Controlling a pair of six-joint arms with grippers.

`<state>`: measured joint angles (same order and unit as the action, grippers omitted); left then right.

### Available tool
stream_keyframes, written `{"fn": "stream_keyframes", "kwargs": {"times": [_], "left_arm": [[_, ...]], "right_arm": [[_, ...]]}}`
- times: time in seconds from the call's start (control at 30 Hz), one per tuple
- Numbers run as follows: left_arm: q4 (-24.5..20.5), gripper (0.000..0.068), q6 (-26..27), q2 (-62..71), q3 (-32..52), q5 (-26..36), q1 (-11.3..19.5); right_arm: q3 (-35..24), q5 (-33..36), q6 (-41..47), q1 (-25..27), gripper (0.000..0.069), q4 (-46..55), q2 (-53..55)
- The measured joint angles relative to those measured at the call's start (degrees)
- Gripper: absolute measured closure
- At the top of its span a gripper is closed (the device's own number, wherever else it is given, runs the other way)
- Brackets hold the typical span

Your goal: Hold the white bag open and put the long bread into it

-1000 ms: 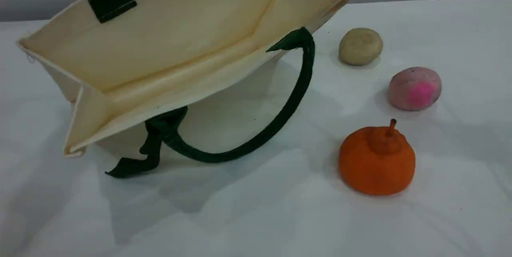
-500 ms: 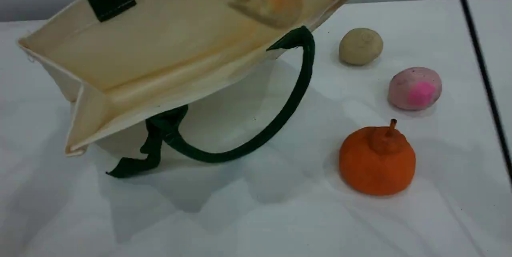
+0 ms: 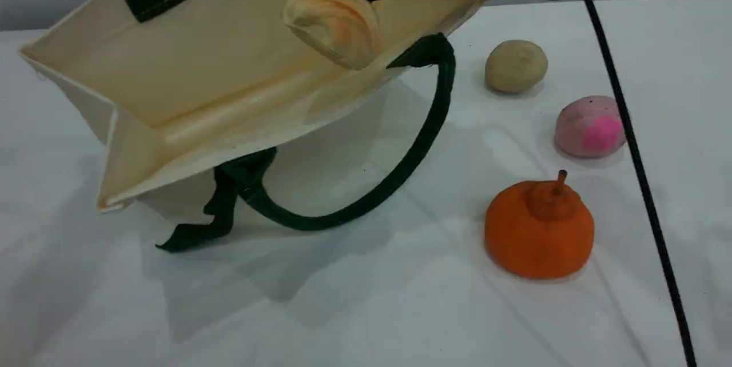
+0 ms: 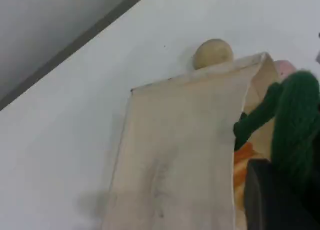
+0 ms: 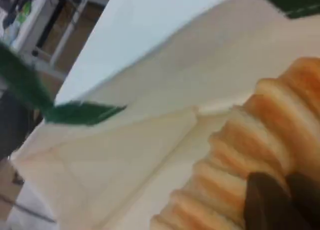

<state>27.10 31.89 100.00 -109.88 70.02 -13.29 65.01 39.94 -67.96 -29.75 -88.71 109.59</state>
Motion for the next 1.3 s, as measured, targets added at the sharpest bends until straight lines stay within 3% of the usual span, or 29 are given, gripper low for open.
{"fn": "stream_keyframes", "kwargs": {"times": [0.3, 0.57, 0.73, 1.0, 1.13, 1.3], "left_arm": [[0.3, 0.059, 0.0, 0.0, 0.0, -0.1, 0.0], [0.5, 0.059, 0.0, 0.0, 0.0, -0.1, 0.0], [0.5, 0.059, 0.0, -0.1, 0.0, -0.1, 0.0], [0.6, 0.059, 0.0, -0.1, 0.0, 0.0, 0.0], [0.6, 0.059, 0.0, -0.1, 0.0, 0.0, 0.0], [0.6, 0.059, 0.0, -0.1, 0.0, 0.0, 0.0]], "right_arm": [[0.3, -6.3, -3.9, -0.7, 0.0652, -8.4, 3.0], [2.8, -20.2, -11.9, -7.8, 0.0652, -11.5, 3.9], [3.5, -29.2, -11.8, -11.5, 0.0652, -11.5, 5.1], [3.5, -29.5, -10.1, -11.7, 0.0648, -11.4, 6.5], [3.5, -29.1, -10.2, -11.7, 0.0609, -11.3, 6.5], [3.5, -27.5, -11.9, -11.7, 0.0471, -11.3, 6.5]]}}
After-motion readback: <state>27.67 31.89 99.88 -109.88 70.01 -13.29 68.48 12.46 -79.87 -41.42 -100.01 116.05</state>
